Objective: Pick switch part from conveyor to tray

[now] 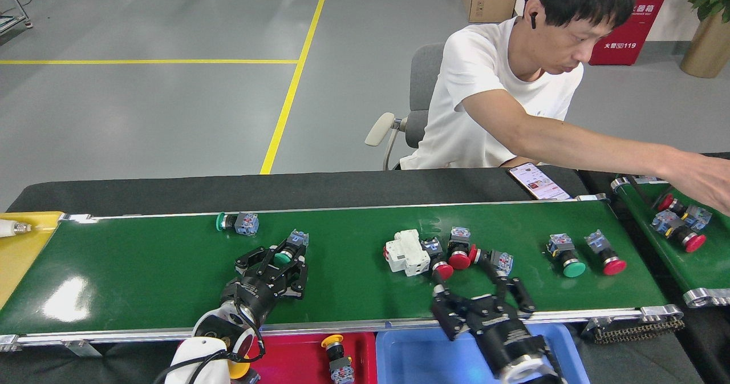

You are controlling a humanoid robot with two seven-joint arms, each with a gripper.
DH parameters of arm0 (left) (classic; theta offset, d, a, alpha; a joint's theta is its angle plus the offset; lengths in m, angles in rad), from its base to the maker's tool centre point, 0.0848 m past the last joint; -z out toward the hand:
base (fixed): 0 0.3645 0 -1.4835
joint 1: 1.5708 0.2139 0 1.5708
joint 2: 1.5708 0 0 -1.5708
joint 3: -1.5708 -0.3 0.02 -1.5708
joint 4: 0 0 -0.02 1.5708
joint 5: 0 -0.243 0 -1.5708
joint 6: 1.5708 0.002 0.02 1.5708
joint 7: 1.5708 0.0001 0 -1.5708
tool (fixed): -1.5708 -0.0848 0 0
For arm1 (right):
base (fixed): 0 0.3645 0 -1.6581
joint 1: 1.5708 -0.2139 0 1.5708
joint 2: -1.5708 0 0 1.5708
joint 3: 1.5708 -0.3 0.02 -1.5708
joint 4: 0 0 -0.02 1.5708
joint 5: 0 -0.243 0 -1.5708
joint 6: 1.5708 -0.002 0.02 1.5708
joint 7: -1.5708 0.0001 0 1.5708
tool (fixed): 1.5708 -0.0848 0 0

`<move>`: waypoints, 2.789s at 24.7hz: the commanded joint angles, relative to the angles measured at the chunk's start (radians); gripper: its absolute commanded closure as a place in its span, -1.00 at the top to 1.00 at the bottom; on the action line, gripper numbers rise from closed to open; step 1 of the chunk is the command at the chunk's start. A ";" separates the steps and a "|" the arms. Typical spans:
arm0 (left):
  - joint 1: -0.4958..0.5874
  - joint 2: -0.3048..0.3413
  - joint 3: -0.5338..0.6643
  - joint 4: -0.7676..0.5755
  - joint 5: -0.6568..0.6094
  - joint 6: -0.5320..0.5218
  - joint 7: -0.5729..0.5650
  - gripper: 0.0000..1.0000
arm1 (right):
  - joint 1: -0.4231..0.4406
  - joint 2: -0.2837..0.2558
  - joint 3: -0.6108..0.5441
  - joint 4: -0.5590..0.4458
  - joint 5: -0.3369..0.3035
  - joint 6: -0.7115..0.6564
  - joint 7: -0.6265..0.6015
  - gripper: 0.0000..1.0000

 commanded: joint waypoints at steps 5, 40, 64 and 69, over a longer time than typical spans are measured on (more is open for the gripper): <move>0.281 0.142 0.027 -0.397 0.149 -0.063 0.013 -0.86 | 0.038 -0.019 -0.018 -0.030 -0.001 0.015 -0.028 0.99; 0.513 0.002 0.529 -0.488 0.201 -0.154 -0.021 1.00 | -0.382 0.135 0.191 0.373 -0.059 -0.099 0.133 -0.86; 0.283 0.028 0.299 -0.319 0.069 -0.125 -0.018 1.00 | -0.123 0.167 0.146 0.031 -0.070 -0.369 0.228 0.98; 0.191 0.033 0.245 -0.208 0.011 -0.117 -0.017 1.00 | -0.135 0.112 0.033 0.002 -0.045 -0.103 0.203 0.98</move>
